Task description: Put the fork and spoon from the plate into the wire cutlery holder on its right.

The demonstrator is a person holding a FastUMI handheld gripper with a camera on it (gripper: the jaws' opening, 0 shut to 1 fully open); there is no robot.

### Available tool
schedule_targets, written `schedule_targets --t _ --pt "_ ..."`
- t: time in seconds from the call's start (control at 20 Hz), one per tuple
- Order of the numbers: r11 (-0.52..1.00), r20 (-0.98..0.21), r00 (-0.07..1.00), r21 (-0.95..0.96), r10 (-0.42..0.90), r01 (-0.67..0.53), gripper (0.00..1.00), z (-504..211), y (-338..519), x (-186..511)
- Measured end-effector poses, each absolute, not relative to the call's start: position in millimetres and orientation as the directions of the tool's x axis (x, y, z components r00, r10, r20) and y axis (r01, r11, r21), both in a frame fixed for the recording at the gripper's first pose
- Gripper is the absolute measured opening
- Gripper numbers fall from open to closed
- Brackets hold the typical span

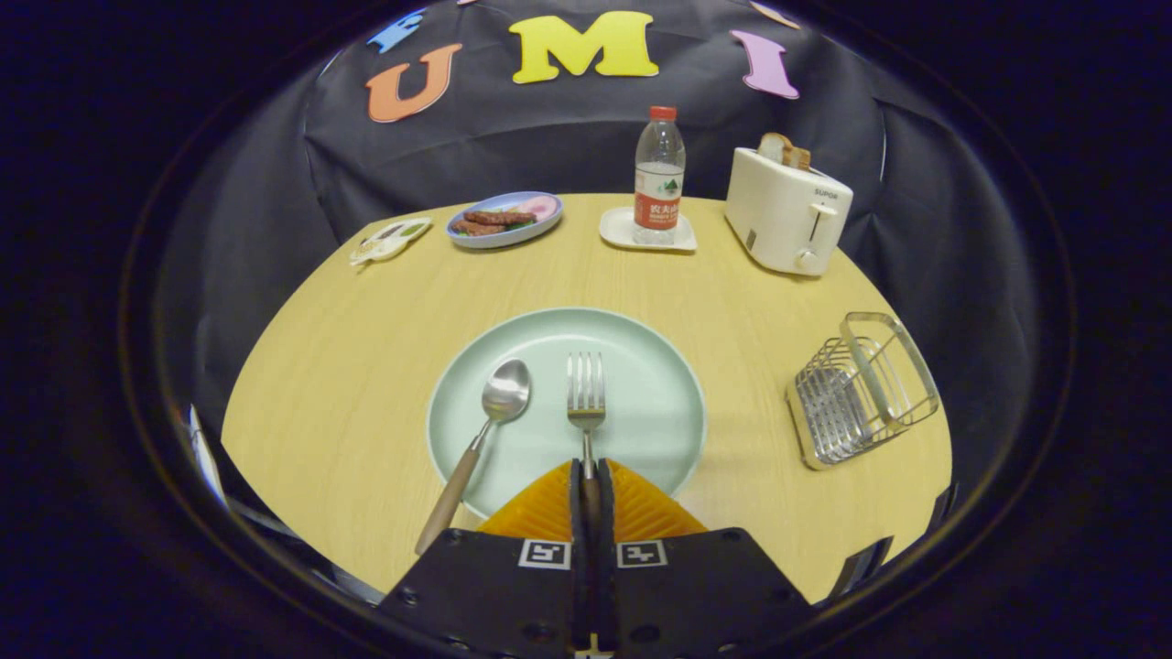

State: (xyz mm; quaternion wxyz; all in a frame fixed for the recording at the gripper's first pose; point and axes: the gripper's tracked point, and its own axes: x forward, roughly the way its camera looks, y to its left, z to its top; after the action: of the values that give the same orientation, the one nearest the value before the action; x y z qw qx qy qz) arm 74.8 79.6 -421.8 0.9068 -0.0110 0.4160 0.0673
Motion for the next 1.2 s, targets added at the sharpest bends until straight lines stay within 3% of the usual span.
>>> schedule_targets --t 0.55,0.85,1.2 --pt "0.997 -0.712 0.701 -0.016 0.038 -0.070 0.03 -342.8 -37.5 77.5" --pt "1.000 -0.752 0.659 -0.025 -0.027 0.012 0.03 -349.4 -93.5 68.9" --pt "0.995 -0.842 0.537 -0.092 -0.055 -0.042 0.06 -352.6 -113.6 68.5"
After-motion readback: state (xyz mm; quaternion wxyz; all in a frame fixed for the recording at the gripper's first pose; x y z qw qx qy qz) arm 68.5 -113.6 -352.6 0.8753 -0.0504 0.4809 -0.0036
